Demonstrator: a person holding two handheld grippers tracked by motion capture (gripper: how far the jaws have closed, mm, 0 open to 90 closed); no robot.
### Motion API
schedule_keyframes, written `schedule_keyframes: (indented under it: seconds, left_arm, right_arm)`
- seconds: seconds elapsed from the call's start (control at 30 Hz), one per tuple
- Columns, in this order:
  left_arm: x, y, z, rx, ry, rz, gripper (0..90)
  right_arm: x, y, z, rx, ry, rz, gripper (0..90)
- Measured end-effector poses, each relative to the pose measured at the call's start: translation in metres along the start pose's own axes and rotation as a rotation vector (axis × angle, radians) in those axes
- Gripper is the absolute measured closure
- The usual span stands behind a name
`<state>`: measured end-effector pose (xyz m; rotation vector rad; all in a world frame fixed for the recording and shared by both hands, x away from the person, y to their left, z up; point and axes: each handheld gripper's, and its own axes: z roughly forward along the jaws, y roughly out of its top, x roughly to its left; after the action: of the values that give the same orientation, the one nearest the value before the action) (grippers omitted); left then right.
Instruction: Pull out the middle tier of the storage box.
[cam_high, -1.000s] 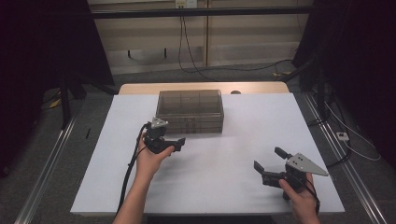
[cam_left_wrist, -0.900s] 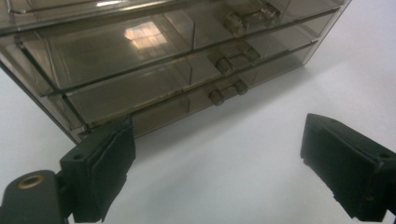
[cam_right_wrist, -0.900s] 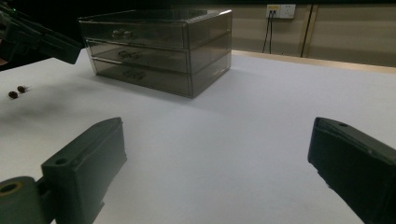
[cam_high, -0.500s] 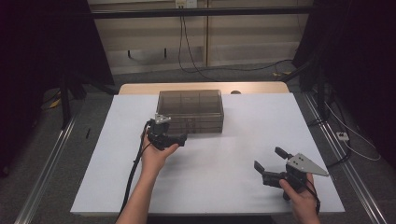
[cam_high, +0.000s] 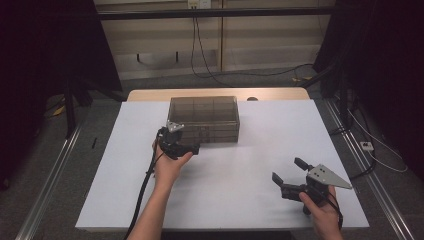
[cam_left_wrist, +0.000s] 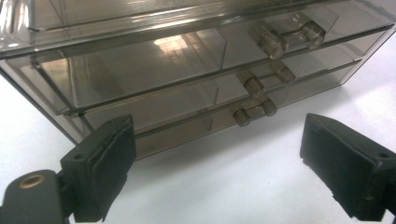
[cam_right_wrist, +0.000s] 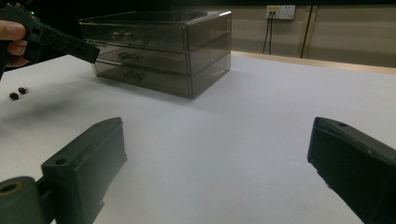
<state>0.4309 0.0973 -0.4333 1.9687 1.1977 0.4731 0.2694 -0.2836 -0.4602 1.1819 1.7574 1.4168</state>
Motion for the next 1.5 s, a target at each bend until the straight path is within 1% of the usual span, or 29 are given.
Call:
schedule_keyframes:
  seconds: [0.13, 0.23, 0.47, 0.67, 0.73, 0.83, 0.93, 0.97, 1.0, 1.3, 1.37, 1.4, 1.5]
  left_arm:
    - [-0.003, -0.001, 0.002, 0.001, 0.002, -0.004, 11.8]
    - [-0.003, -0.001, 0.004, 0.019, 0.004, 0.002, 11.9]
    - [-0.005, -0.002, 0.006, 0.006, 0.031, -0.011, 12.1]
    - [-0.007, -0.001, 0.009, 0.004, 0.044, -0.014, 12.6]
    - [-0.008, -0.001, 0.01, -0.003, 0.053, -0.022, 12.7]
    - [-0.009, -0.001, 0.013, -0.014, 0.054, -0.022, 13.3]
    - [-0.01, -0.001, 0.015, 0.001, 0.062, -0.034, 13.0]
    - [-0.011, -0.001, 0.016, 0.0, 0.063, -0.027, 12.8]
    - [-0.011, -0.001, 0.016, 0.009, 0.069, -0.018, 13.0]
    - [-0.01, -0.001, 0.014, 0.011, 0.077, -0.032, 13.6]
    - [-0.01, 0.0, 0.012, 0.005, 0.085, -0.03, 13.5]
    - [-0.01, 0.0, 0.011, 0.003, 0.086, -0.038, 13.5]
    - [-0.011, 0.0, 0.009, -0.003, 0.085, -0.034, 13.5]
  right_arm:
    - [0.0, 0.0, 0.0, -0.003, 0.0, -0.003, 4.0]
    - [0.0, 0.0, 0.0, -0.001, 0.0, -0.002, 4.1]
    - [0.0, 0.0, 0.0, -0.002, 0.002, 0.0, 4.1]
    - [0.0, 0.0, 0.0, -0.004, 0.002, 0.0, 4.1]
    - [0.0, 0.0, 0.0, -0.005, 0.003, 0.002, 4.1]
    - [-0.001, 0.0, -0.001, -0.006, 0.001, 0.002, 4.0]
    - [-0.002, 0.0, -0.001, -0.005, 0.001, 0.004, 4.1]
    - [-0.002, 0.0, -0.001, -0.006, 0.0, 0.007, 4.1]
    - [-0.003, 0.0, -0.001, -0.007, 0.0, 0.009, 4.0]
    - [-0.003, 0.0, 0.0, -0.006, 0.005, 0.008, 4.0]
    - [-0.003, 0.0, -0.001, -0.006, 0.004, 0.009, 4.0]
    - [-0.002, 0.0, -0.001, -0.006, 0.004, 0.009, 4.0]
    - [-0.002, 0.0, -0.001, -0.005, 0.004, 0.008, 4.0]
